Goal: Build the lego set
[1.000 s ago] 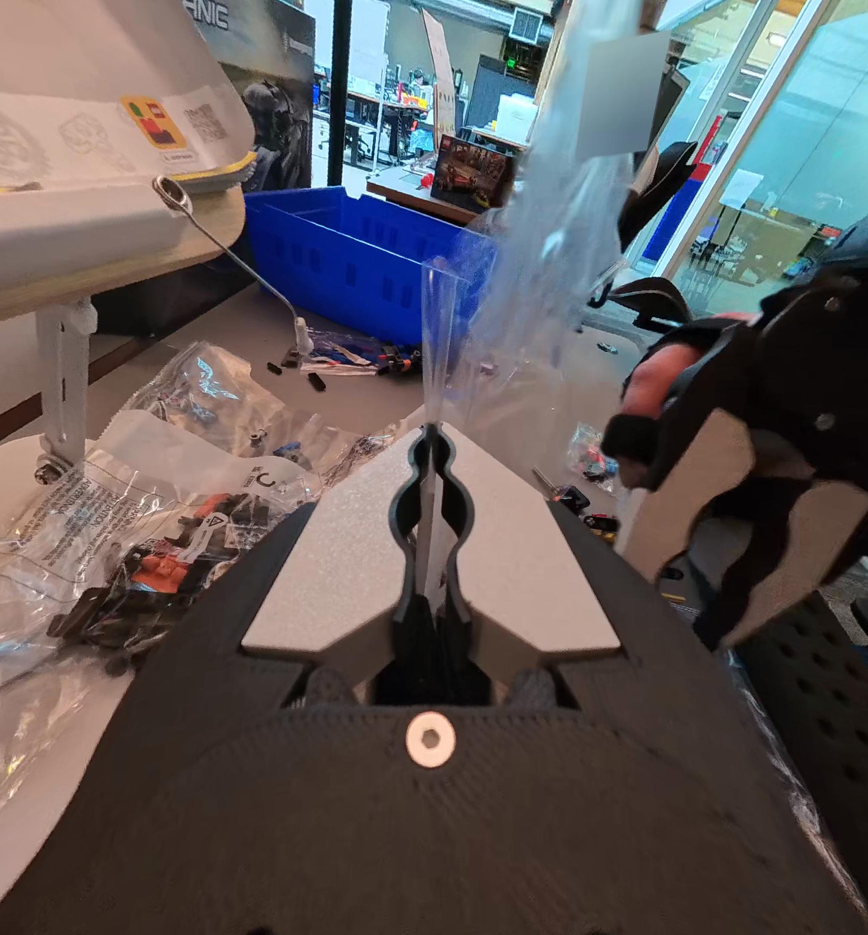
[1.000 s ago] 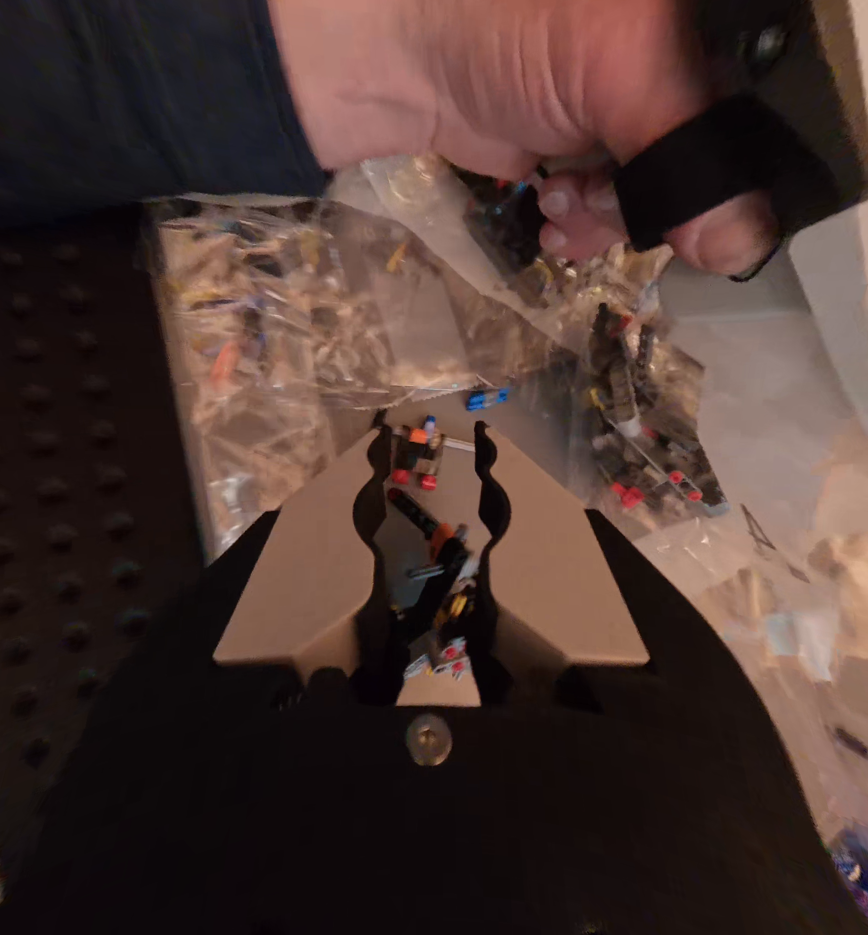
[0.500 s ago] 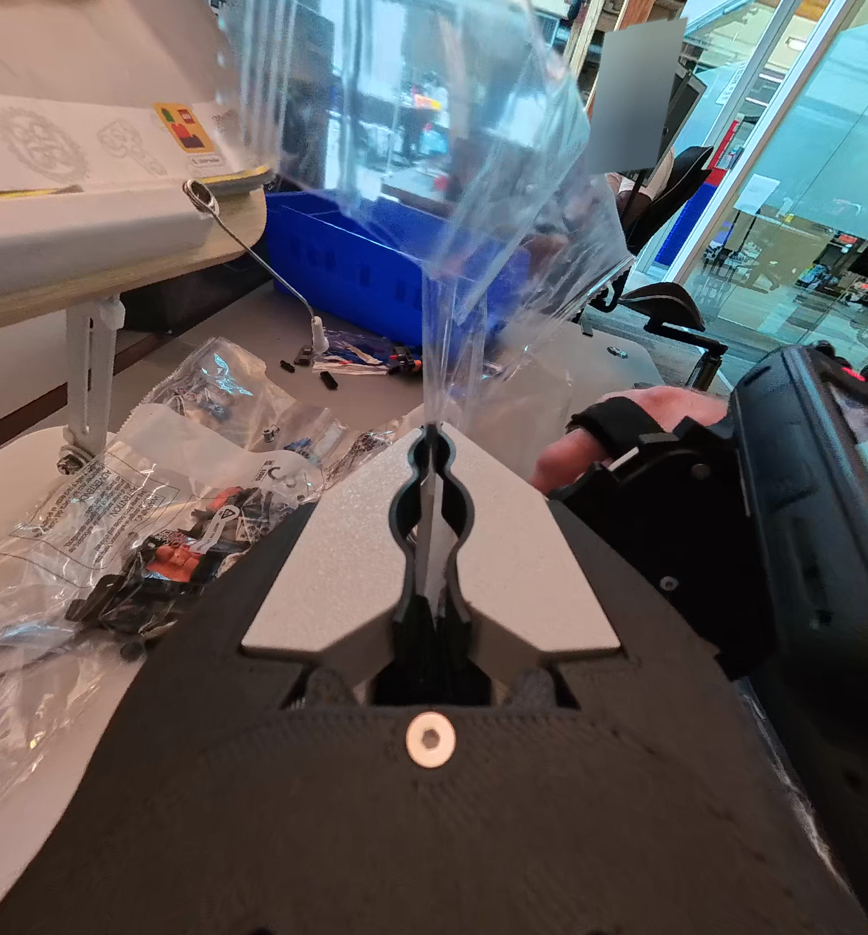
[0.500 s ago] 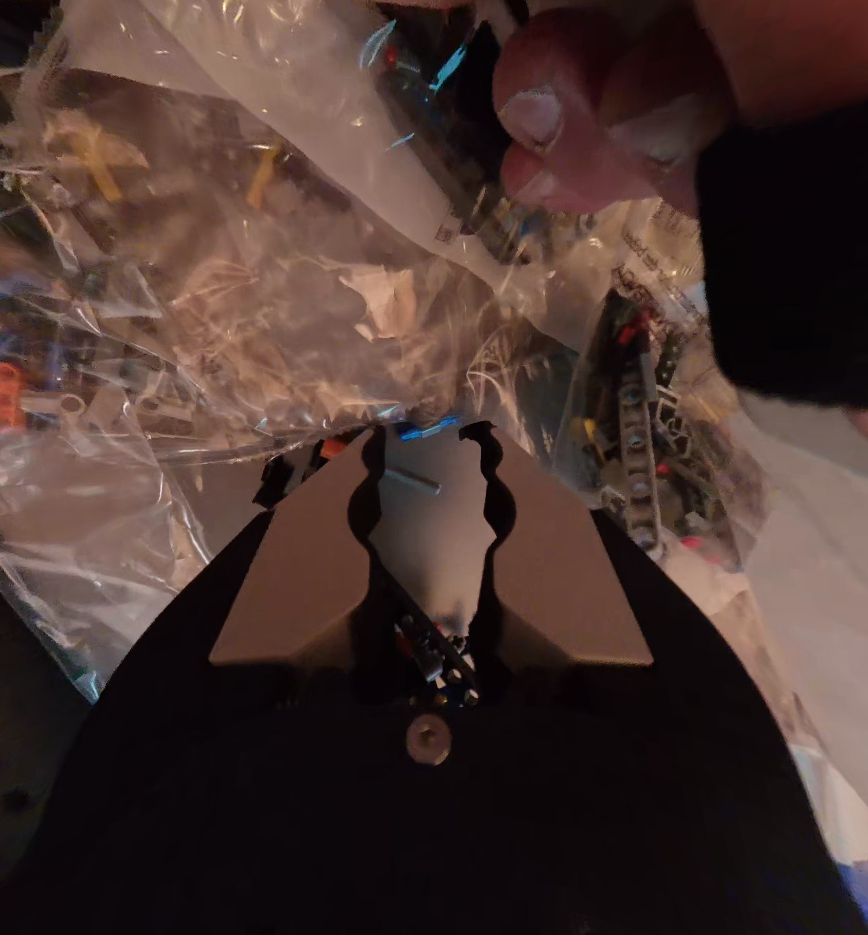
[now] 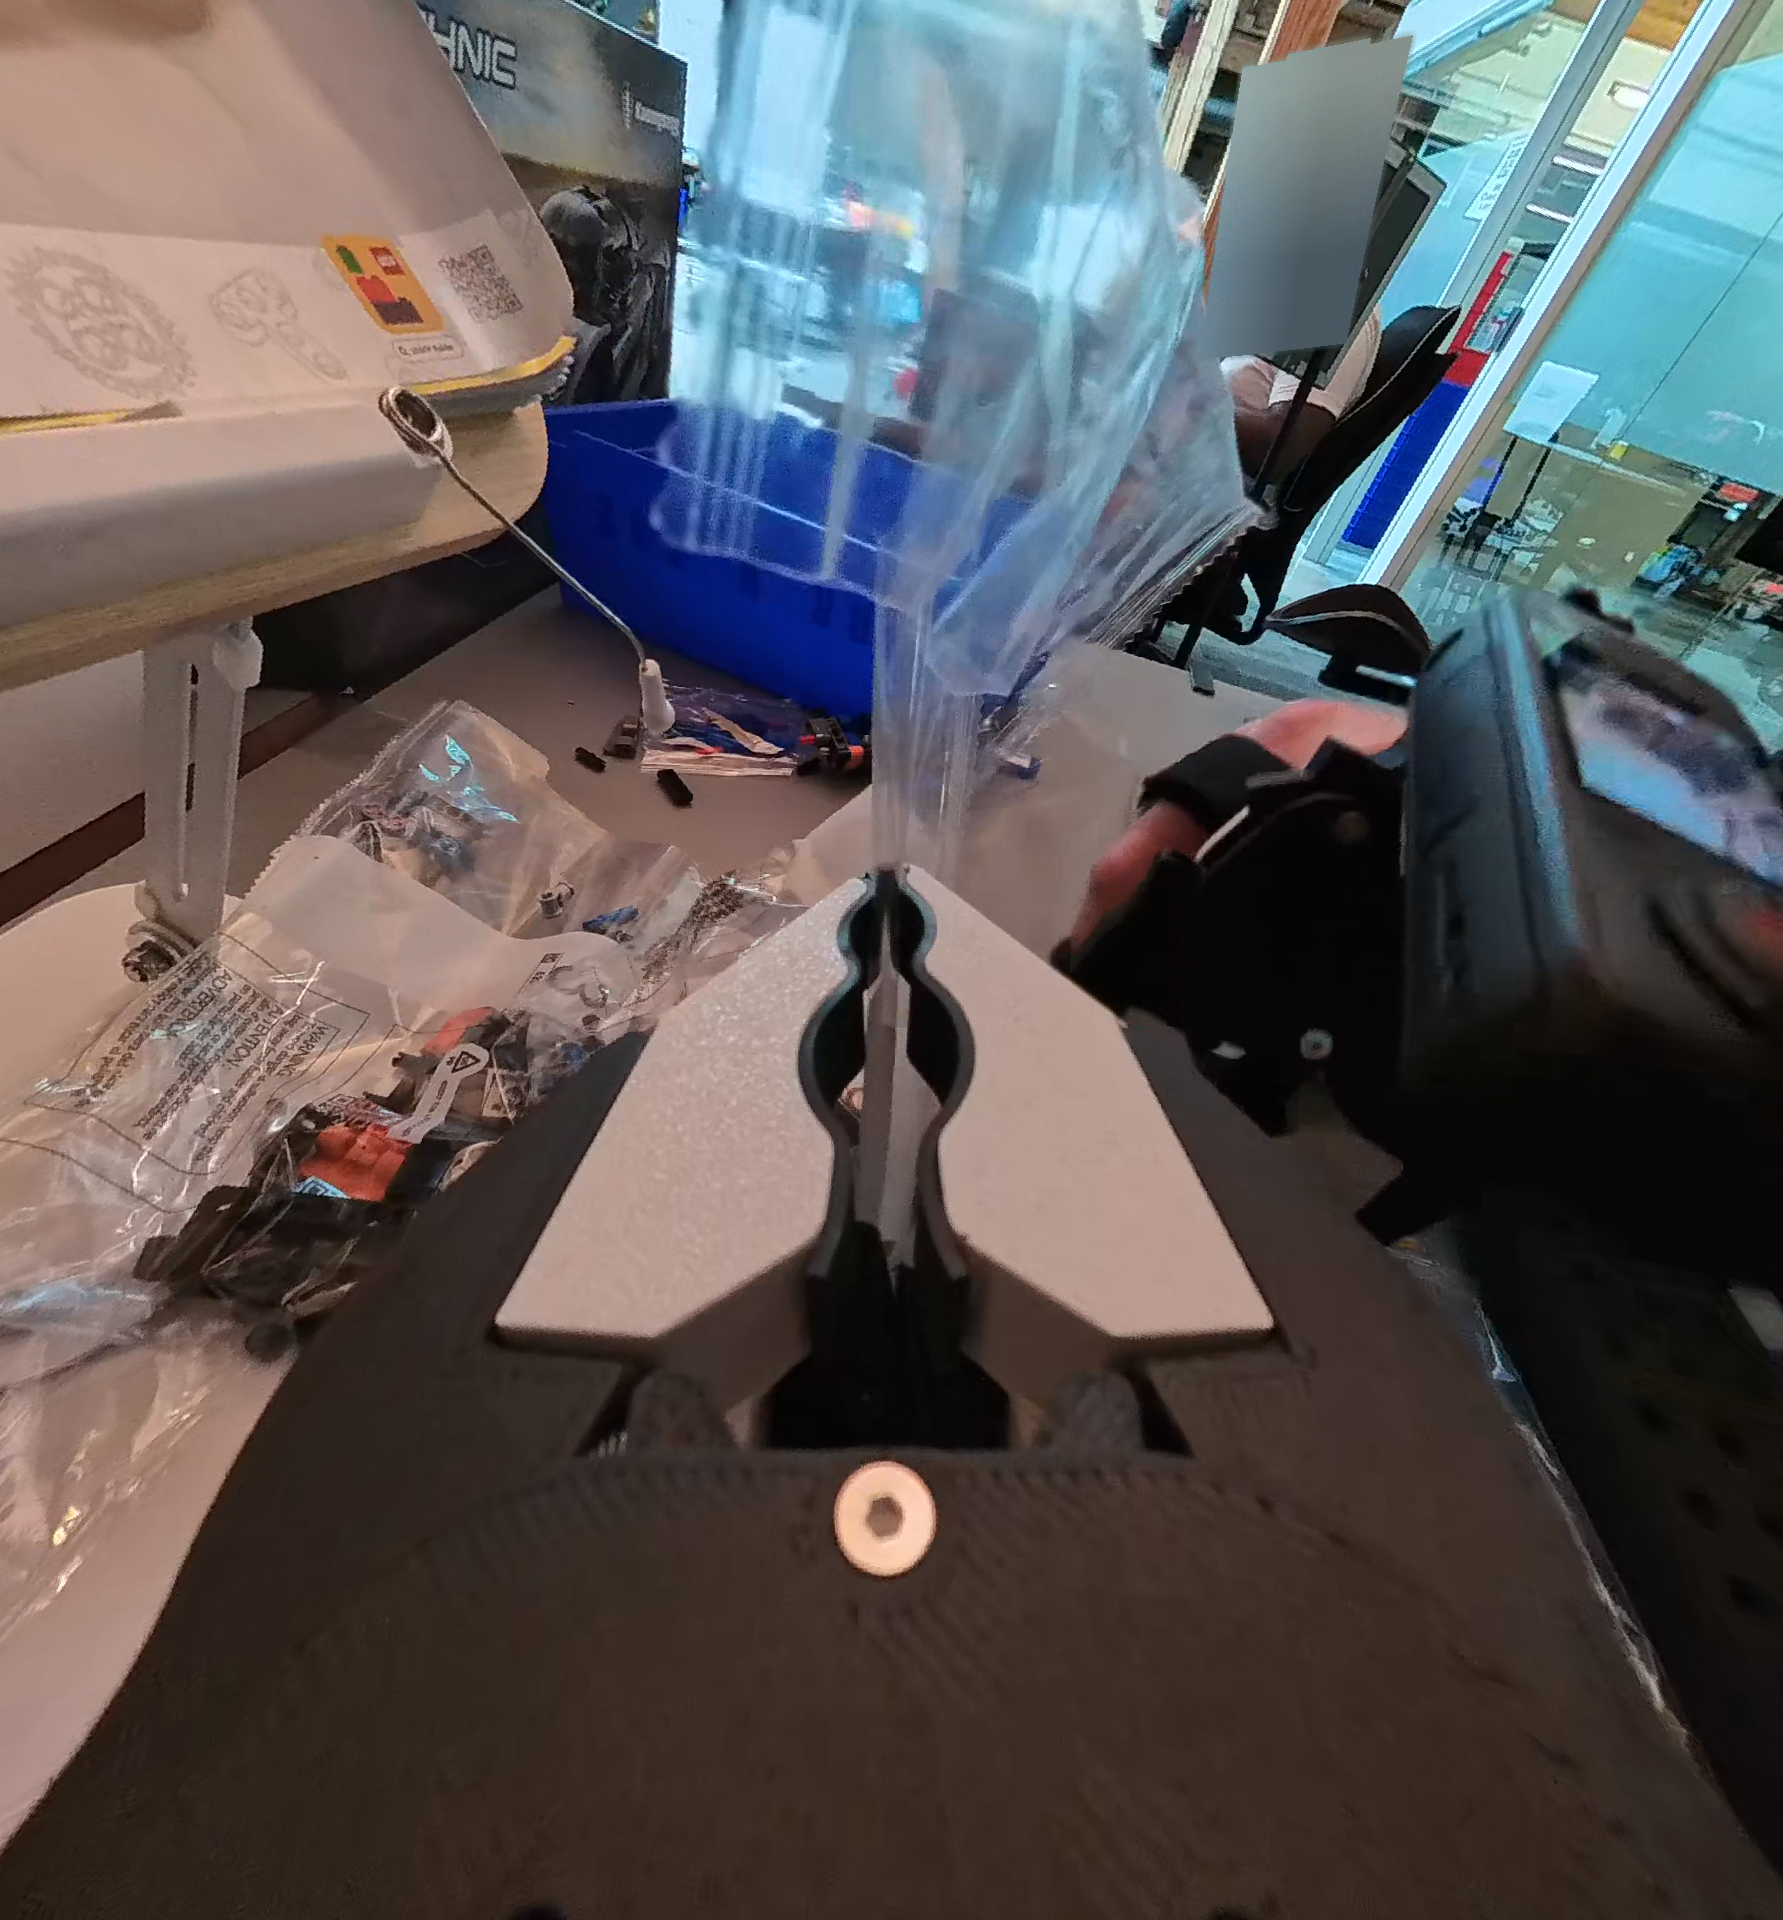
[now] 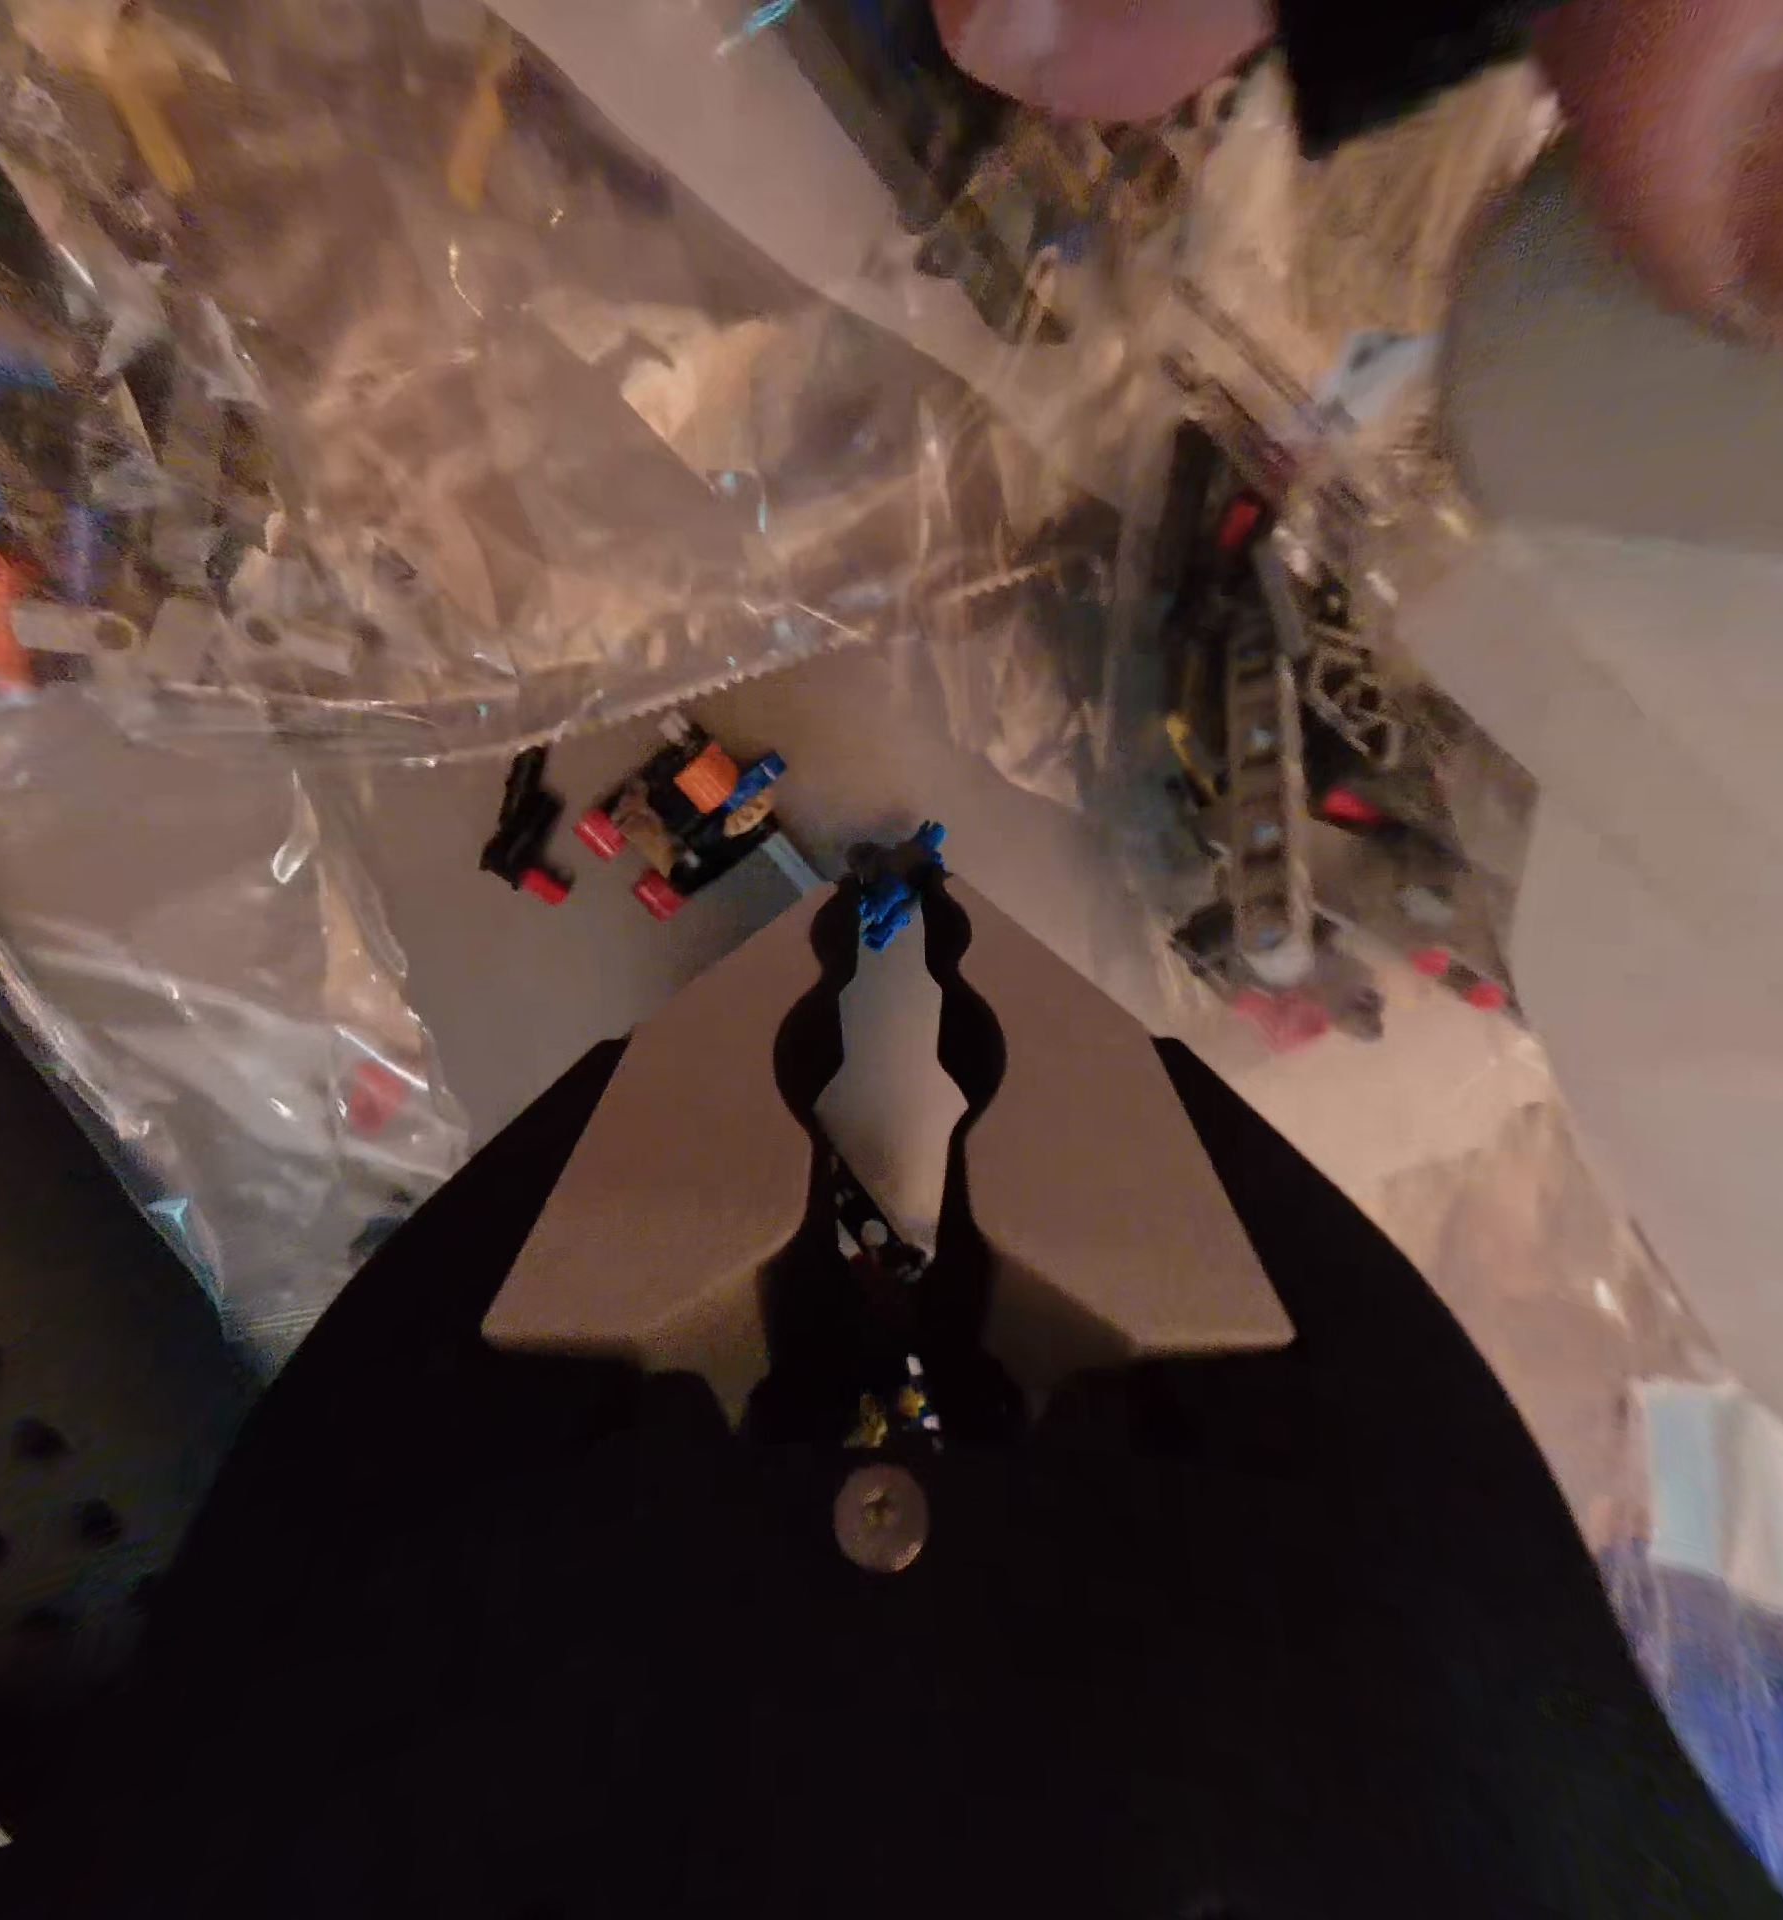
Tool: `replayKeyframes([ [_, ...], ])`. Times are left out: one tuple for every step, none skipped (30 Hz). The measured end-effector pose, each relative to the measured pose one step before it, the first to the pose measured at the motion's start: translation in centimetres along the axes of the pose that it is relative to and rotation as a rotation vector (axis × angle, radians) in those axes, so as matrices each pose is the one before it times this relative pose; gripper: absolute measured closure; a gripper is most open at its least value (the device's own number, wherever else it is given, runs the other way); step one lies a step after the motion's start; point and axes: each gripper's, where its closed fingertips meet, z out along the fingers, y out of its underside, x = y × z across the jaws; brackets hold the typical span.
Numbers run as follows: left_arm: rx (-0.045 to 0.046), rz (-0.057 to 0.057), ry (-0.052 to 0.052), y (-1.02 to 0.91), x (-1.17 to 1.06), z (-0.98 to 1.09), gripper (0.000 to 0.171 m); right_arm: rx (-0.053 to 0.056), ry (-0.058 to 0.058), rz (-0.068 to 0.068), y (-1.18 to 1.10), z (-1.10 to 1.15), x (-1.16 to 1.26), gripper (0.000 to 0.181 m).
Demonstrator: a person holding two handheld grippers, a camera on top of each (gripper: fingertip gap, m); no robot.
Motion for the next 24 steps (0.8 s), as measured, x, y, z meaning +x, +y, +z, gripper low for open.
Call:
replayKeyframes([
  [-0.00073, -0.0004, 0.0011, 0.014, 0.019, 0.036, 0.171, 0.0315, 0.0044, 0.0072, -0.084, -0.548, 0.124, 0.171],
  [-0.00155, 0.0011, -0.0005, 0.023, 0.006, 0.008, 0.171, 0.0406, -0.0188, 0.0088, -0.203, -0.592, -0.229, 0.171],
  [0.00017, -0.0001, -0.0006, -0.001, -0.008, -0.009, 0.171, 0.0381, -0.0142, 0.0150, -0.187, -0.643, -0.135, 0.171],
  [0.00193, -0.0013, 0.0002, -0.026, -0.011, -0.025, 0.171, 0.0390, 0.0038, 0.0120, -0.189, -0.693, 0.112, 0.171],
  [0.00138, -0.0004, -0.0006, -0.027, -0.015, -0.021, 0.171, 0.0391, -0.0100, 0.0077, -0.169, -0.717, -0.089, 0.172],
  [0.00033, -0.0002, -0.0002, -0.004, -0.012, -0.017, 0.171, 0.0442, -0.0264, 0.0090, -0.242, -0.735, -0.295, 0.172],
  [0.00008, -0.0005, 0.0004, 0.005, -0.003, 0.012, 0.171, 0.0464, -0.0155, 0.0101, -0.299, -0.758, -0.108, 0.172],
  [-0.00152, -0.0004, 0.0007, 0.044, 0.009, 0.034, 0.171, 0.0453, -0.0039, 0.0071, -0.302, -0.766, 0.069, 0.172],
  [-0.00190, -0.0002, 0.0009, 0.041, 0.023, 0.039, 0.171, 0.0469, -0.0131, 0.0054, -0.337, -0.800, -0.065, 0.172],
  [-0.00183, 0.0005, 0.0005, 0.042, 0.022, 0.039, 0.171, 0.0459, -0.0190, 0.0128, -0.356, -0.841, -0.115, 0.172],
  [-0.00174, 0.0004, 0.0012, 0.032, 0.035, 0.028, 0.171, 0.0434, 0.0016, 0.0125, -0.423, -0.921, 0.167, 0.172],
  [-0.00169, 0.0003, 0.0005, 0.030, 0.004, 0.010, 0.171, 0.0407, 0.0155, 0.0057, -0.445, -0.978, 0.312, 0.172],
  [-0.00040, -0.0003, 0.0009, 0.007, 0.015, -0.013, 0.171, 0.0376, 0.0061, 0.0042, -0.486, -0.979, 0.193, 0.172],
  [0.00099, -0.0014, 0.0008, -0.016, -0.011, -0.022, 0.171, 0.0398, 0.0073, 0.0038, -0.603, -0.981, 0.203, 0.172],
  [0.00122, -0.0007, -0.0003, -0.013, -0.012, -0.031, 0.171, 0.0439, 0.0255, 0.0023, -0.728, -0.998, 0.500, 0.172],
  [0.00023, -0.0009, 0.0014, -0.005, 0.006, -0.018, 0.171, 0.0355, 0.0348, 0.0042, -0.644, -0.939, 0.693, 0.172],
  [-0.00005, -0.0004, 0.0018, 0.002, 0.027, -0.010, 0.171, 0.0260, 0.0329, 0.0059, -0.498, -0.818, 0.728, 0.172],
  [0.00157, 0.0001, -0.0008, -0.028, -0.011, -0.010, 0.171, 0.0174, 0.0272, 0.0086, -0.357, -0.638, 0.698, 0.172],
  [0.00054, -0.0003, 0.0011, -0.016, 0.008, -0.017, 0.171, 0.0082, 0.0365, 0.0079, -0.219, -0.491, 0.840, 0.172],
  [0.00065, 0.0001, 0.0014, -0.008, 0.018, -0.005, 0.171, 0.0149, 0.0470, 0.0066, -0.297, -0.400, 0.968, 0.172],
  [0.00151, -0.0008, 0.0017, -0.021, 0.030, 0.011, 0.171, 0.0105, 0.0232, 0.0055, -0.271, -0.234, 0.568, 0.172],
  [0.00038, -0.0007, 0.0022, -0.016, 0.040, 0.011, 0.171, 0.0060, 0.0146, 0.0003, -0.252, -0.131, 0.338, 0.172],
  [-0.00120, 0.0009, 0.0002, 0.017, 0.017, 0.021, 0.171, -0.0099, 0.0164, -0.0087, -0.026, 0.020, 0.231, 0.172],
  [-0.00073, 0.0007, 0.0016, 0.001, 0.041, 0.022, 0.171, -0.0414, 0.0272, -0.0231, 0.410, 0.207, 0.283, 0.172],
])
